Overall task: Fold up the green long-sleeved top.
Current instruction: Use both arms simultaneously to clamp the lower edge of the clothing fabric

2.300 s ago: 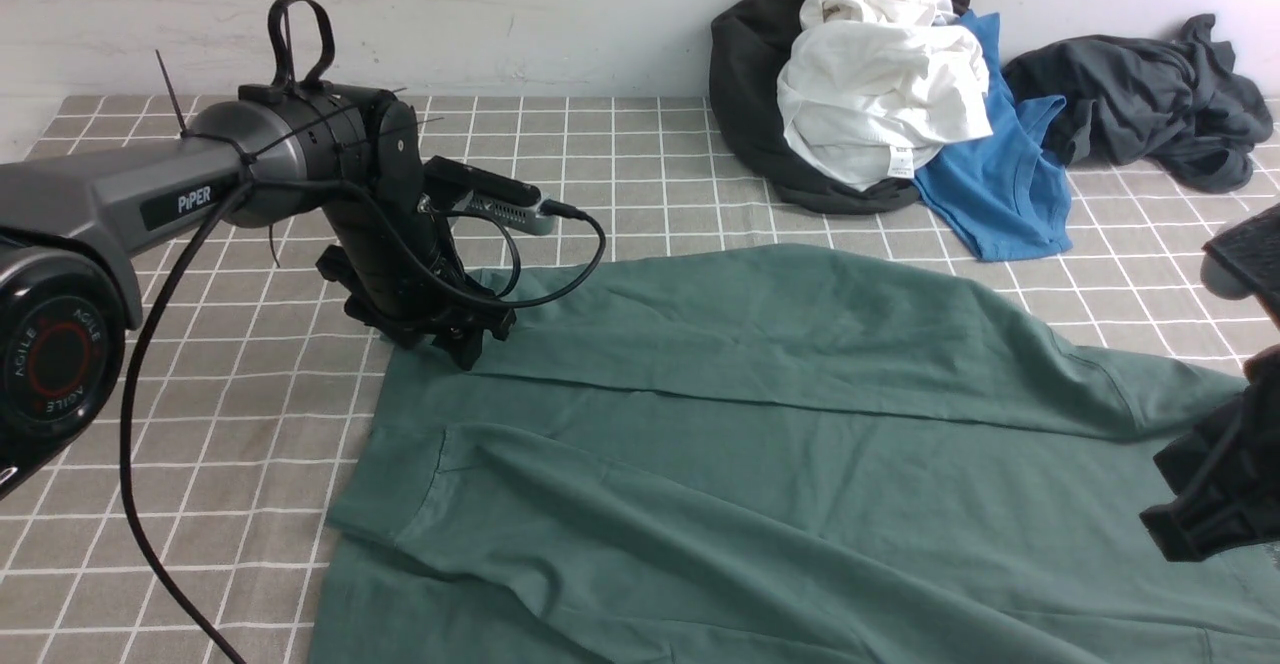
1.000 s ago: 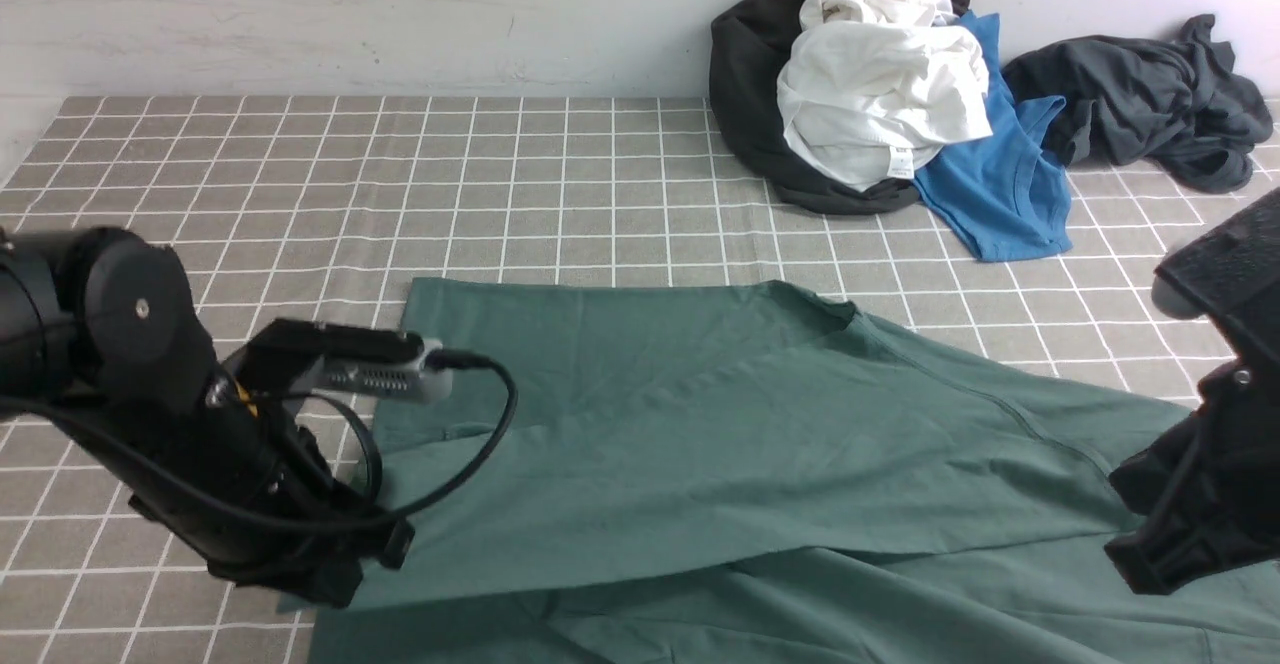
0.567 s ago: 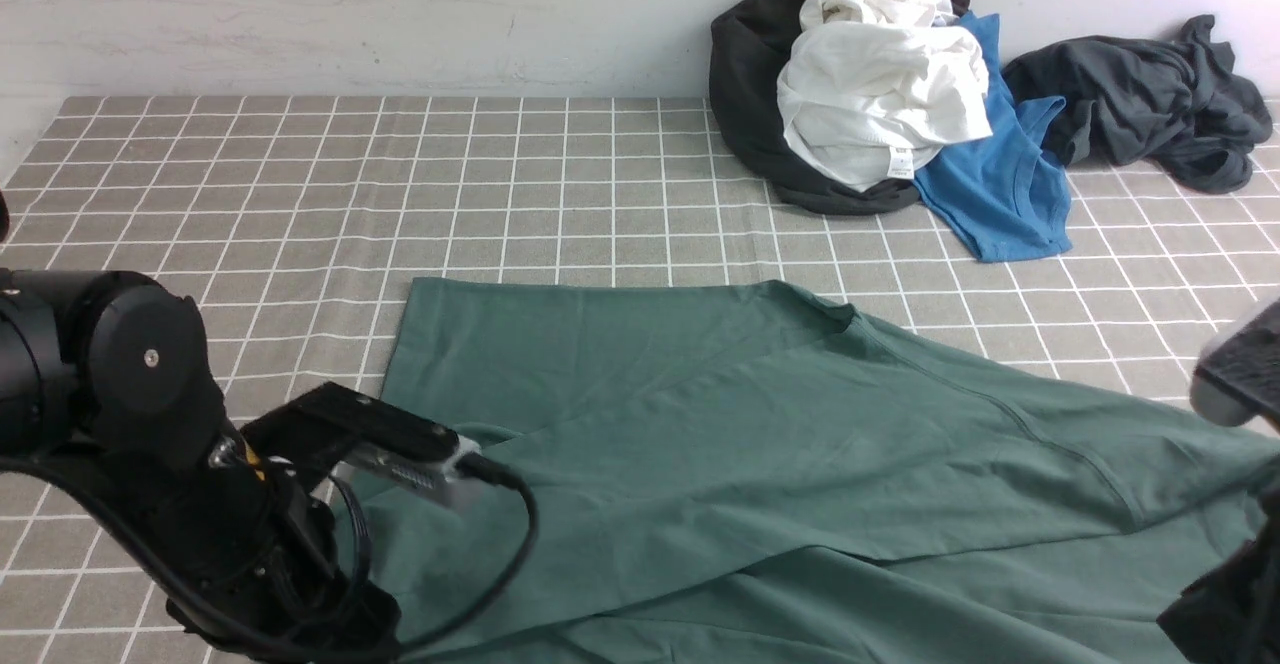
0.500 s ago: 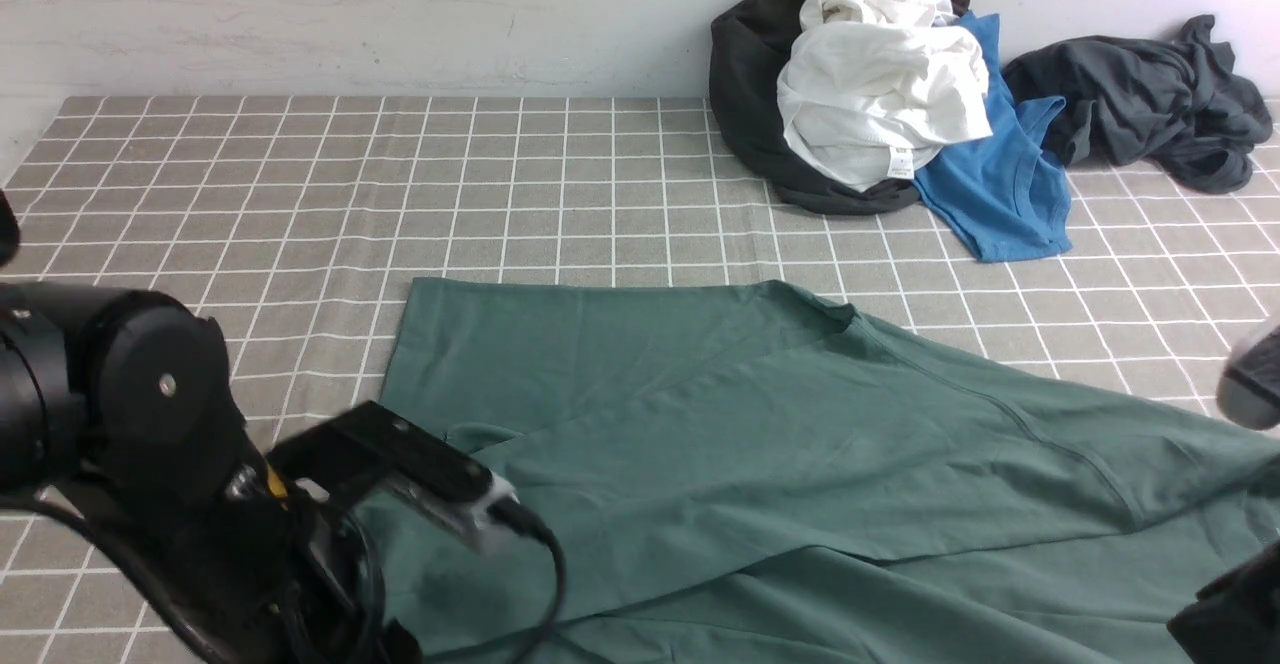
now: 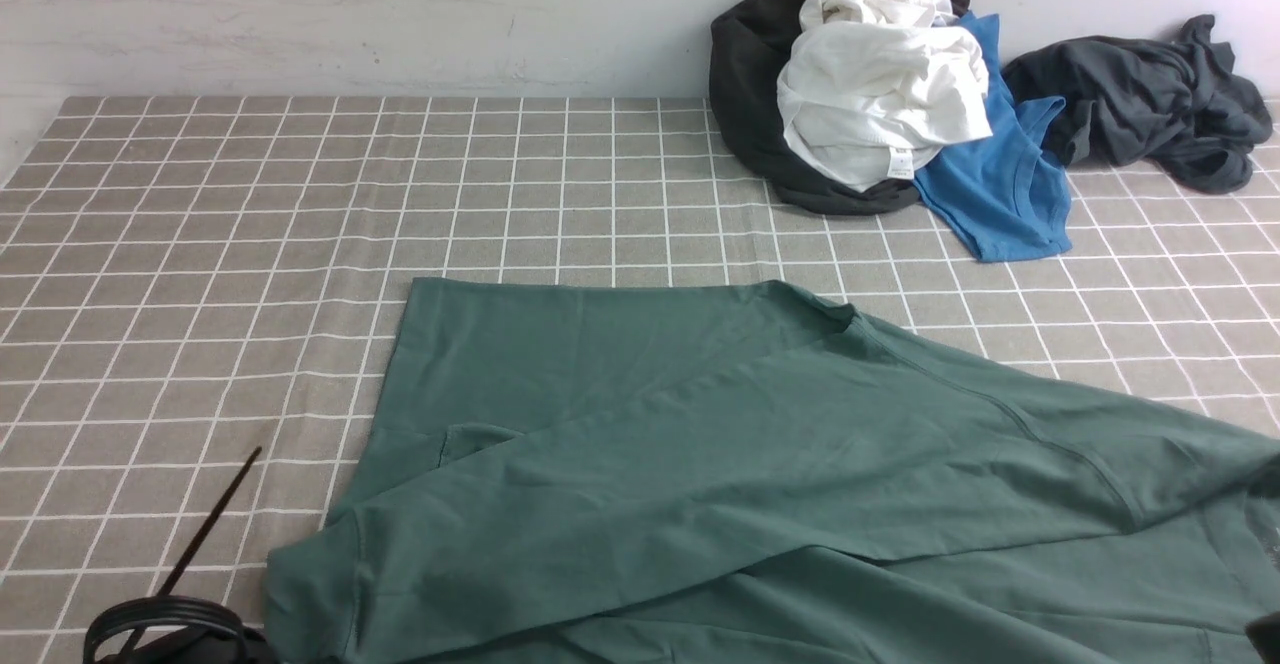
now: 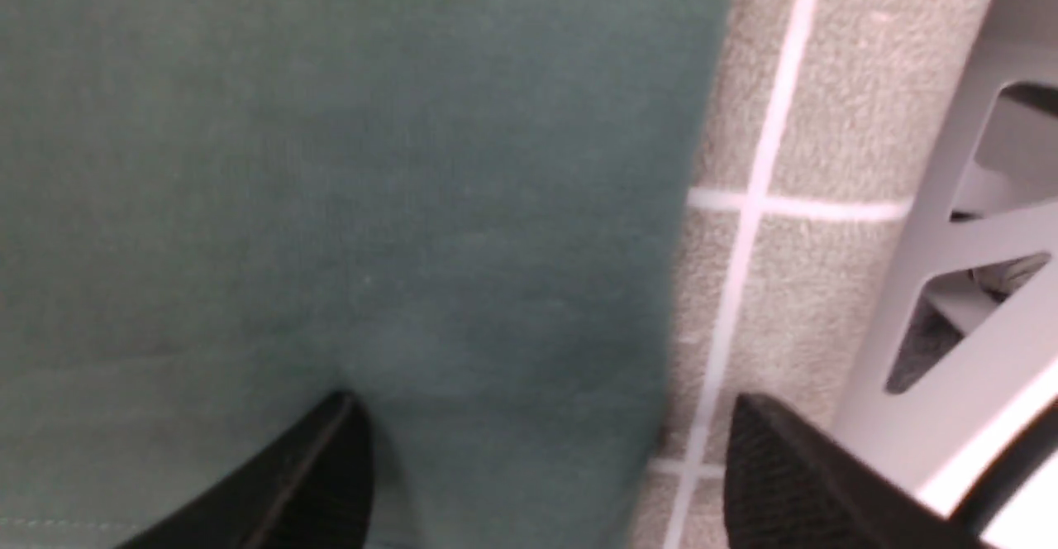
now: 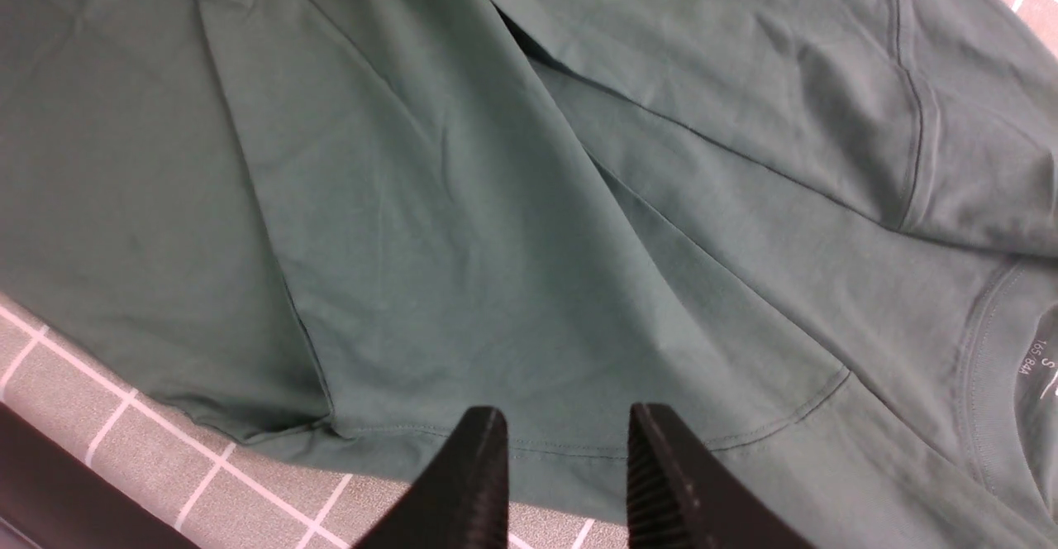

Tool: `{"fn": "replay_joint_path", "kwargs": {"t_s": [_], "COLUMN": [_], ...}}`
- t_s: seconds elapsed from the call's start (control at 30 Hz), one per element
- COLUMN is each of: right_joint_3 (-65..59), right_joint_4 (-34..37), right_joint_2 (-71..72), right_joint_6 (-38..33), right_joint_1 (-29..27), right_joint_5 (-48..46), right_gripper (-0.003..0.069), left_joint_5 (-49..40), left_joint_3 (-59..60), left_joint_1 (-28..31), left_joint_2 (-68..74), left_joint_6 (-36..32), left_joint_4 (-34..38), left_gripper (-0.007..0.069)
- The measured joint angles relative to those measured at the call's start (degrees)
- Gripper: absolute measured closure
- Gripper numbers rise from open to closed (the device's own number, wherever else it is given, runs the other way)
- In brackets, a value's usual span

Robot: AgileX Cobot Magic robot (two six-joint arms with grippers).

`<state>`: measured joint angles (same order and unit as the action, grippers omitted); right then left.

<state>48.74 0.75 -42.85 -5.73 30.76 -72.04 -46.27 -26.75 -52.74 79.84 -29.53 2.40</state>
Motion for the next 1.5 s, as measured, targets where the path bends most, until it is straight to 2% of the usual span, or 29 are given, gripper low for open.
{"fn": "replay_joint_path", "kwargs": {"t_s": [0.1,0.6,0.7,0.8,0.97,1.13,1.27,1.43,1.5], "right_joint_3": [0.0,0.0,0.0,0.0,0.0,0.0,0.0,-2.0,-5.0], "right_joint_4": [0.0,0.9,1.0,1.0,1.0,1.0,1.2,3.2,5.2], "right_joint_2": [0.1,0.1,0.1,0.1,0.1,0.1,0.1,-0.8,-2.6], "right_joint_6": [0.0,-0.2,-0.4,-0.5,-1.3,-2.5,-6.3,-13.7,-17.6], "right_joint_1": [0.0,0.0,0.0,0.0,0.0,0.0,0.0,0.0,0.0], "right_joint_5": [-0.1,-0.1,-0.1,-0.1,-0.1,-0.1,-0.1,-0.1,0.0], "right_gripper": [0.0449,0.0449,0.0449,0.0449,0.0449,0.0448,0.0425,0.0329,0.0262], "left_joint_5": [0.5,1.6,1.5,1.6,2.4,2.7,0.2,-7.4,-10.6], "left_joint_3": [-0.1,-0.2,-0.8,-1.8,-2.8,-2.8,-3.0,-3.0,-2.6], "left_joint_1": [-0.1,-0.1,-0.1,-0.1,-0.1,-0.1,-0.1,-0.1,-0.1], "left_joint_2": [0.2,0.4,0.5,1.1,1.2,1.4,1.2,-2.1,-5.6], "left_joint_6": [1.1,15.8,19.4,23.5,25.6,25.9,26.4,29.0,29.5], "left_joint_4": [-0.8,-5.7,-7.9,-11.3,-14.2,-14.2,-14.2,-14.0,-13.9], "left_gripper": [0.0094,0.0095,0.0125,0.0200,0.0295,0.0463,0.0596,0.0622,0.0622]}}
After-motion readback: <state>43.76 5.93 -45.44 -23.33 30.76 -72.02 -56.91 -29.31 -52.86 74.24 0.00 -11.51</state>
